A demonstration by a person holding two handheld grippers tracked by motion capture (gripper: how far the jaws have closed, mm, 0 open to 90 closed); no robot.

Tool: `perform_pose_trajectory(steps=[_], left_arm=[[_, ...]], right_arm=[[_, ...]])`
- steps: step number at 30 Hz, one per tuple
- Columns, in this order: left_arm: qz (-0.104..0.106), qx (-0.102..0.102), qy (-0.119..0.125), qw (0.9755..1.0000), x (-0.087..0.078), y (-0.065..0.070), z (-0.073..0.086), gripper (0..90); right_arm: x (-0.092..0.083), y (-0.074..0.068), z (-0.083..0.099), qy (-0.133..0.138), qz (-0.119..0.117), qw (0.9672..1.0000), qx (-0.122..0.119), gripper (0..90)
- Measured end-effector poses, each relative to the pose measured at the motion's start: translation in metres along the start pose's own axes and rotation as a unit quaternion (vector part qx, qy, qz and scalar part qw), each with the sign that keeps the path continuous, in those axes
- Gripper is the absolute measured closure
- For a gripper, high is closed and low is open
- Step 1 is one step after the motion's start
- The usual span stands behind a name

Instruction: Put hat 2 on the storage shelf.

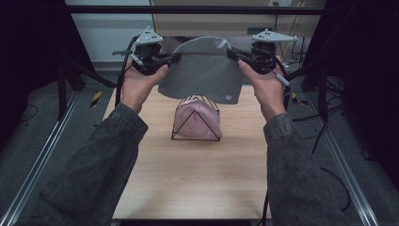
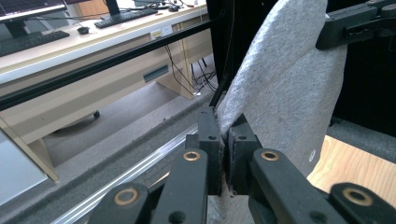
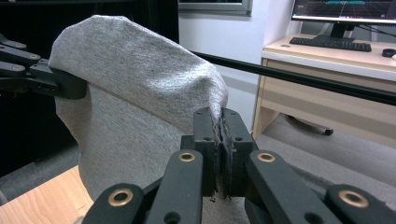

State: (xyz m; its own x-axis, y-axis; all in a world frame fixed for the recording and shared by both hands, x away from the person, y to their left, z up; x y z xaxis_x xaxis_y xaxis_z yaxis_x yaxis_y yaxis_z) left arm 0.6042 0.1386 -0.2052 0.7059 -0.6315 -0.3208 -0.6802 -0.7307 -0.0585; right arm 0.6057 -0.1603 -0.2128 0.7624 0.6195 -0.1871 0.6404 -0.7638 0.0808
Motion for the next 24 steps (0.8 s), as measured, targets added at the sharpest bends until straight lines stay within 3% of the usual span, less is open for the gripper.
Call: perform_pose_trajectory(steps=[14,24], left_arm=[[0.001,-0.002,0.002,1.0,0.02,-0.011,0.008,86.3],[-0.002,-0.001,-0.003,1.0,0.033,-0.018,0.024,86.2]], right_arm=[[0.018,0.012,0.013,-0.009,0.01,0.9999,0.005,86.6],[0.031,0.017,0.028,-0.03,0.01,0.9994,0.012,86.5]])
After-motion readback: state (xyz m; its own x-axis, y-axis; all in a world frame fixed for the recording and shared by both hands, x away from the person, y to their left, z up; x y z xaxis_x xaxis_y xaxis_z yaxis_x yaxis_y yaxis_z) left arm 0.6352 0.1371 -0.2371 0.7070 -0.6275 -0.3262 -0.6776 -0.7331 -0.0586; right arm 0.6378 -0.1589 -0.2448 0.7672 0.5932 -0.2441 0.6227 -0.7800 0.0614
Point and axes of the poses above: each handheld gripper's, and its own axes: x roughly forward along the jaws, z roughly out of its underside, y roughly to its right, the point moved 1 cm from there along x, roughly forward along the jaws, and after that the axes turned 5 degrees about -x, right-handed, at the moved point
